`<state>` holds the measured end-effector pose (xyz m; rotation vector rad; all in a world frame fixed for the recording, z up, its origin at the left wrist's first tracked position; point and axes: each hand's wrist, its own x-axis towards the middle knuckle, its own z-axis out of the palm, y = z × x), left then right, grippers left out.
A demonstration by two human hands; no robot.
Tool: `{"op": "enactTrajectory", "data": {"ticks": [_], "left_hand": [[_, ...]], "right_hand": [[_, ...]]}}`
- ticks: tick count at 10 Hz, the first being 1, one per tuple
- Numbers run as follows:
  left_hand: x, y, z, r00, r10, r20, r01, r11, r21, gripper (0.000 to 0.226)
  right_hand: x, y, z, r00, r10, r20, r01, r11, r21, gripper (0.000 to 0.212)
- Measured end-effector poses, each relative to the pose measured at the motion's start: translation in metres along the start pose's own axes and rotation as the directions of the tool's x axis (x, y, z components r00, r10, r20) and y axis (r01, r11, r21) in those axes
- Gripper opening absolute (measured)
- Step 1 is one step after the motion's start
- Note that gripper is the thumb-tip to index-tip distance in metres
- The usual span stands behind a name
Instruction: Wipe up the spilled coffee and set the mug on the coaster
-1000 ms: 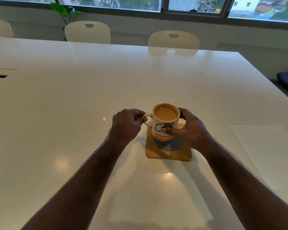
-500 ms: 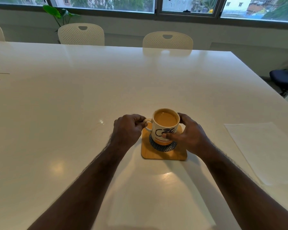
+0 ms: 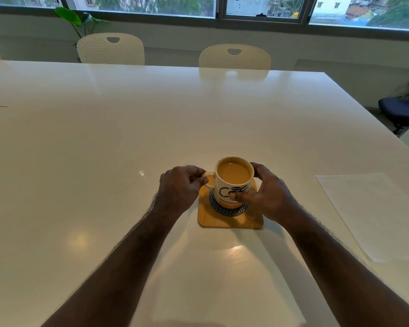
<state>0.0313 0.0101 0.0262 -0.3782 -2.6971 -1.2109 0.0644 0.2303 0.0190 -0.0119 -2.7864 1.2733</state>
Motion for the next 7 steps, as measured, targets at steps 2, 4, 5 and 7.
{"op": "enactTrajectory", "data": {"ticks": [2,4,5,7], "left_hand": [[-0.001,0.000,0.000,1.000,-0.026,0.014,0.026,1.000,-0.016,0.023],[-0.002,0.000,-0.001,0.999,-0.035,0.026,0.036,0.999,-0.023,0.030],[-0.001,-0.004,-0.001,0.999,-0.049,0.018,0.050,0.998,-0.050,0.042],[0.007,-0.002,-0.011,0.996,-0.048,-0.080,0.051,0.998,0.032,0.044]], "right_hand": [[-0.003,0.001,0.001,0.999,0.045,0.022,-0.046,0.997,0.054,0.093],[-0.002,0.002,-0.004,0.993,0.075,0.093,-0.080,0.996,0.050,0.107],[-0.003,0.007,-0.012,0.985,0.108,0.131,-0.107,0.994,-0.018,0.110],[0.004,0.004,-0.036,0.996,0.080,0.037,-0.065,0.953,-0.295,0.090]]}}
